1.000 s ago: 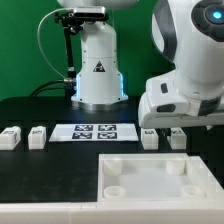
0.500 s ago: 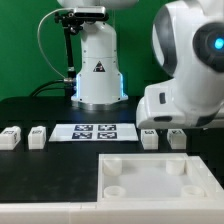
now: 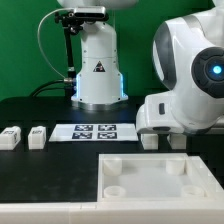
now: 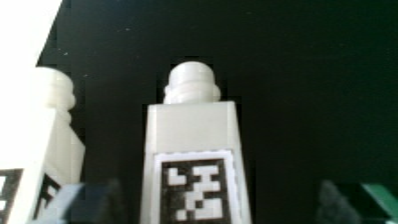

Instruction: Assemble one leg

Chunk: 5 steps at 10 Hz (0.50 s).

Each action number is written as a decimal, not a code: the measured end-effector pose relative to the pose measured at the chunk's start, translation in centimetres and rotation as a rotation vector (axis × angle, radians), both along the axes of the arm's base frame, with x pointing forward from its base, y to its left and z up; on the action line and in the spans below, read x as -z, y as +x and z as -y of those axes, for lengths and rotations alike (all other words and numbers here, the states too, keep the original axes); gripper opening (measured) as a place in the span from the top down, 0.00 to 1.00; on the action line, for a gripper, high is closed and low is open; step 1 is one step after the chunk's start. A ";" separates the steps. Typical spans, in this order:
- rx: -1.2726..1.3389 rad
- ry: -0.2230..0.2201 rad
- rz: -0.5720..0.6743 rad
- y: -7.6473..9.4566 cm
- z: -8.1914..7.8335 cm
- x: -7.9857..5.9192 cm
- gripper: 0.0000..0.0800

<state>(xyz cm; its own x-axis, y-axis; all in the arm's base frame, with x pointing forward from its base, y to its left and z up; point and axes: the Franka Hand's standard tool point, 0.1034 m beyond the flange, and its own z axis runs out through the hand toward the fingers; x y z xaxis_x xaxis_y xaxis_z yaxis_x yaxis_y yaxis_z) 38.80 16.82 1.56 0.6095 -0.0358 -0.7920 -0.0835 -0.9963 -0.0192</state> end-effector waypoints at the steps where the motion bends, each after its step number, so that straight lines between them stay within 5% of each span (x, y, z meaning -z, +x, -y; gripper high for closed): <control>1: 0.000 0.000 0.000 0.0 0.0 0.0 0.52; 2: 0.000 0.000 0.000 0.0 0.0 0.0 0.64; 5: 0.000 0.000 0.000 0.0 0.0 0.0 0.64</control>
Offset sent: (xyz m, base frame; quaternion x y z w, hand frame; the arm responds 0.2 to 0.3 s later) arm 0.0000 0.0000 0.0000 0.0000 0.0000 0.0000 1.0000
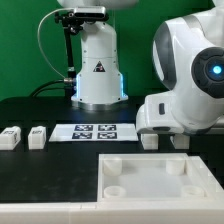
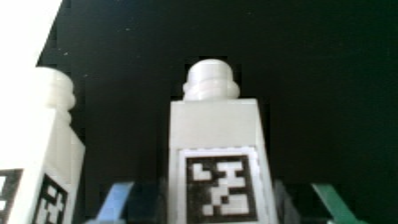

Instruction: Assemble one leg

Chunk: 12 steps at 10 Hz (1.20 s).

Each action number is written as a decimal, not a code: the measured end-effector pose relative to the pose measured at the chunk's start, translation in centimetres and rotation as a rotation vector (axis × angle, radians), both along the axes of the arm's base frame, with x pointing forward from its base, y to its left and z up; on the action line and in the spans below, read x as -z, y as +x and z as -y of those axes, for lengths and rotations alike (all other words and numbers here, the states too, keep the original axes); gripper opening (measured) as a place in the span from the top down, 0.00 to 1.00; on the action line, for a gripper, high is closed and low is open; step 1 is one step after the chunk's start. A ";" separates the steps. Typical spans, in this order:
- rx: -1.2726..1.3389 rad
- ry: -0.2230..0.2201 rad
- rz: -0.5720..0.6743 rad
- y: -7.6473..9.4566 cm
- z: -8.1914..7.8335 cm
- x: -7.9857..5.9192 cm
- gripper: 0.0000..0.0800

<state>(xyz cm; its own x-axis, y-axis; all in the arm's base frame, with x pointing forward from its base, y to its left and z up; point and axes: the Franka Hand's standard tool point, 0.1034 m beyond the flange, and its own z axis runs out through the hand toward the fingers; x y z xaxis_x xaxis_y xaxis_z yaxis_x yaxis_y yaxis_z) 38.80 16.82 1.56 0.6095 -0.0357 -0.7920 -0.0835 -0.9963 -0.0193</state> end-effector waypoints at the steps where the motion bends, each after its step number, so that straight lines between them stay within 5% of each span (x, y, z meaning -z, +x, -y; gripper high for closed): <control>1: 0.000 0.000 0.000 0.0 0.0 0.0 0.64; 2: -0.011 0.008 -0.001 0.1 0.2 -0.2 0.64; 3: -0.077 0.055 -0.014 1.3 1.4 -2.5 0.64; 4: -0.071 0.067 0.006 2.9 2.4 -5.4 0.64; 5: -0.063 0.062 0.029 2.9 3.0 -6.7 0.64; 7: -0.067 0.062 0.014 2.3 2.8 -5.7 0.64; 9: -0.075 0.100 0.290 5.1 3.4 -4.4 0.64; 10: -0.073 0.112 0.340 6.7 4.9 -5.8 0.64; 12: -0.126 0.083 0.545 11.6 5.6 -11.4 0.64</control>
Offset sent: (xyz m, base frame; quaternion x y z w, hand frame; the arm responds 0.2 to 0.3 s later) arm 0.0443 -0.0528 0.1000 -0.0350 -0.0162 -0.0831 0.9958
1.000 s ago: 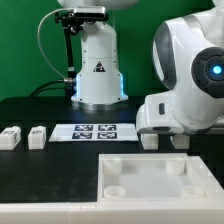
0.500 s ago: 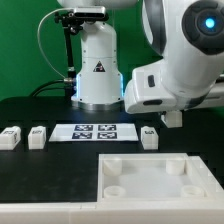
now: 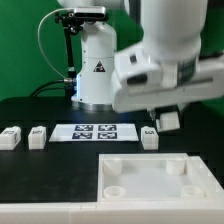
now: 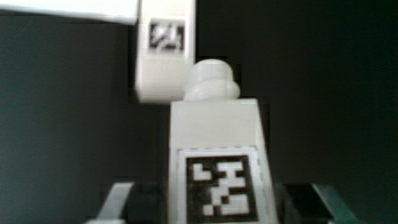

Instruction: Assemble one leg

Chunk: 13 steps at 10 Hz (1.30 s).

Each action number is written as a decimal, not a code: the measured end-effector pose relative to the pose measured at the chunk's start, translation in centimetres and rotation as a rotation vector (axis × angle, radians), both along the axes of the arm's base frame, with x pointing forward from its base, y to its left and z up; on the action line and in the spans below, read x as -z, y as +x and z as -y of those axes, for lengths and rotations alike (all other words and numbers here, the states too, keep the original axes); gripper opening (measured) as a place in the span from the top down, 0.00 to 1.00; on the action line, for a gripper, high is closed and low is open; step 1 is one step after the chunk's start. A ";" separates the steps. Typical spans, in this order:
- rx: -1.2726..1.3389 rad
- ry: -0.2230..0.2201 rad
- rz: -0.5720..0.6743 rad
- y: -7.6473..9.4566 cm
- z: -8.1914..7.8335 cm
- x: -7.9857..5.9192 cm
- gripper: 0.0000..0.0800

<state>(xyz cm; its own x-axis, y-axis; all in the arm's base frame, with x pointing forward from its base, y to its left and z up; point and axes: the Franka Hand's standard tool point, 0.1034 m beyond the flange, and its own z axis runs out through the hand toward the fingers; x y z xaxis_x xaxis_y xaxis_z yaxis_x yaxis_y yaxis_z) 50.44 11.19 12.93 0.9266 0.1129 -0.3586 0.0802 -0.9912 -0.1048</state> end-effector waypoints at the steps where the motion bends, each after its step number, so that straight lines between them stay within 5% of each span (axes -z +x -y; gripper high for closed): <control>1: -0.006 -0.023 0.065 0.8 -0.7 -1.6 0.64; 2: 0.010 -0.014 0.174 2.3 -1.4 -2.2 0.64; 5: 0.025 0.010 0.468 2.6 -0.8 -1.6 0.64; 7: -0.001 0.013 0.632 5.7 0.7 -2.4 0.64; 8: 0.011 0.025 0.717 9.0 0.5 -4.6 0.64; 9: 0.019 0.051 0.845 11.3 -0.3 -5.1 0.64; 11: 0.030 0.063 0.885 11.5 -0.5 -3.4 0.64; 13: 0.034 0.064 0.893 11.7 -0.5 -3.8 0.64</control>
Offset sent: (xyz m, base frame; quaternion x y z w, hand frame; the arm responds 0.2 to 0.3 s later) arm 0.0000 0.0000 0.0000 0.0000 0.2667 0.0000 0.9638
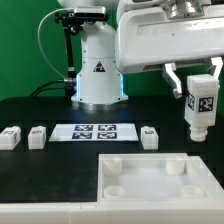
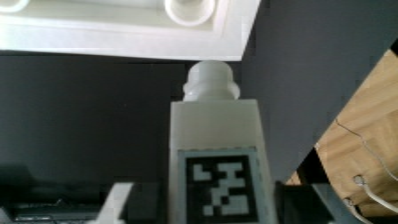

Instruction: Assemble one leg

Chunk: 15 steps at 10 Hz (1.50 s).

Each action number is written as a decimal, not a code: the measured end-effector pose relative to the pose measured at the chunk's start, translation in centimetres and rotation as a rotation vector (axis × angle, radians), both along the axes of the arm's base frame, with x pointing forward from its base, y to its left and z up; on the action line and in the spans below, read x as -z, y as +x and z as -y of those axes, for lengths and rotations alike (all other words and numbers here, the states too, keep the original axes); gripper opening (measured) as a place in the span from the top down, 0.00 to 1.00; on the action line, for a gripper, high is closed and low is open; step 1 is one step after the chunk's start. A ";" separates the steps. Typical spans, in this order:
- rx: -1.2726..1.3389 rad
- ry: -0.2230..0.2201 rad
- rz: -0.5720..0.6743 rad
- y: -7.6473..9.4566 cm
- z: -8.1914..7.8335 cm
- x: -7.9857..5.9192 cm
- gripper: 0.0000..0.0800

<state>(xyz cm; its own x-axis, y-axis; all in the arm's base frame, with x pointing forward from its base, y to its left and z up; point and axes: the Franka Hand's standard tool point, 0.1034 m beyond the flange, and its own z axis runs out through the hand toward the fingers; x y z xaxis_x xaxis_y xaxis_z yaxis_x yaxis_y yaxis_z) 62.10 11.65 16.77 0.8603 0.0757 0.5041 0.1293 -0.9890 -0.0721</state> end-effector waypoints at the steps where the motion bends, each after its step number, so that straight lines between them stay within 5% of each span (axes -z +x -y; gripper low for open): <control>1: 0.000 0.000 -0.001 0.0 0.0 0.1 0.64; 8: 0.012 0.002 -0.009 1.0 0.5 5.8 0.64; 15: 0.014 0.003 -0.030 0.6 0.4 7.9 0.64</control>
Offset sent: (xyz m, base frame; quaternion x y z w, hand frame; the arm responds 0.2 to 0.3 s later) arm 0.0321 -0.0198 -0.0239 -0.0503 0.0180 -0.0369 0.9979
